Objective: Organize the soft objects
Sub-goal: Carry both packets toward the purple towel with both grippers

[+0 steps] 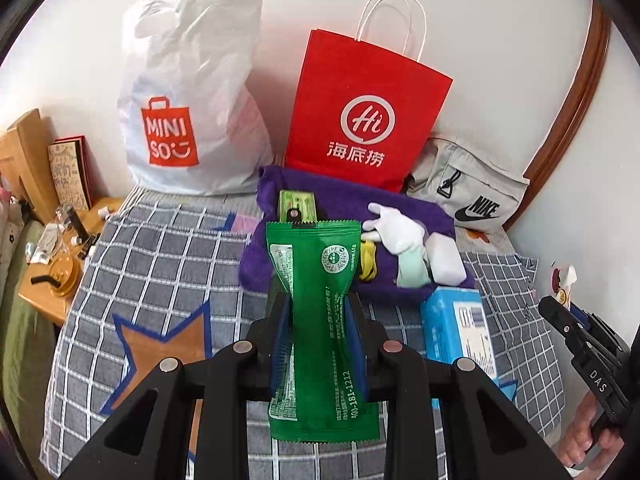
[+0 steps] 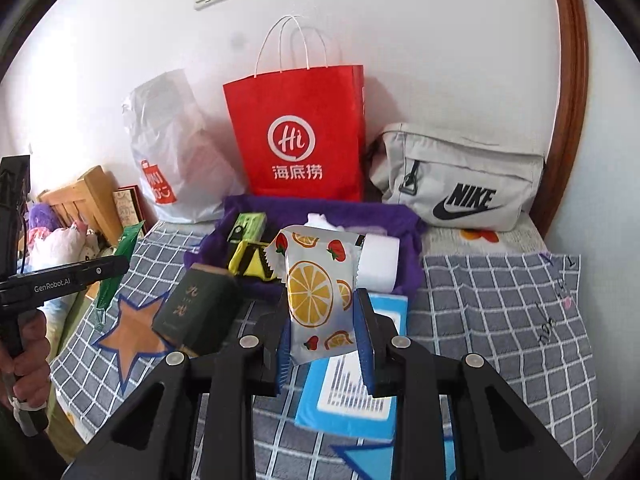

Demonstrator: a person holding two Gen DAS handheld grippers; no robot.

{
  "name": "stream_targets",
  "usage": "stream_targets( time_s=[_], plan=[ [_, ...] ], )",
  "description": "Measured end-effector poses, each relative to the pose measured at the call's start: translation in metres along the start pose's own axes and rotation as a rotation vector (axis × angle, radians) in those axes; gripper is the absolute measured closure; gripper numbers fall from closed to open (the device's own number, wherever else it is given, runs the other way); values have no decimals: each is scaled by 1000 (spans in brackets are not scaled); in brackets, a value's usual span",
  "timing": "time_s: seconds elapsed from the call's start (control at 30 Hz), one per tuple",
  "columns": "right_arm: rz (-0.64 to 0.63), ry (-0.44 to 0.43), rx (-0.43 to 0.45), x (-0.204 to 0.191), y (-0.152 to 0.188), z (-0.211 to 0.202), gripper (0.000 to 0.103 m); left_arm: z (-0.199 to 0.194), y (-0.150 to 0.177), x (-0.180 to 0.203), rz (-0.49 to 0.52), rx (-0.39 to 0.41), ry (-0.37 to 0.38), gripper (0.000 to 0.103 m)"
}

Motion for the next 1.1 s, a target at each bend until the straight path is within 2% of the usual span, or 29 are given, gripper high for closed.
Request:
stream_targets(
  time_s=[0.27,0.4,0.6,0.87,1.0,1.1],
  plan=[
    [-6,-4,1,-2,-24,33,74,30,-24,-4,2,-16,13,77],
    [12,-13,-20,0,-33,56,74,47,-37,-7,-1,-27,21,77],
    [27,-73,-64,-4,-51,92,74,71,-54,-13,-14,-34,9,77],
    [-17,-69,-118,-11,-68,141,74,101,-72,-24,-37,-52,-12,77],
    [33,-131,-171,-7,-73,159,74,116,-80,-28,-61,-62,10,76],
    [21,-115,-171,-5,-68,167,72,126,-88,-29,-58,-56,0,76]
  ],
)
Point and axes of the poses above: each gripper's, at about its wrist camera, not at the fingertips, and z roughly the way its jaws point, x to its right, y to its underside, the point moved 5 cm from there along z, roughly the way its jaws point, and after that the axes turned 8 degrees about y, right-handed, at the moved point
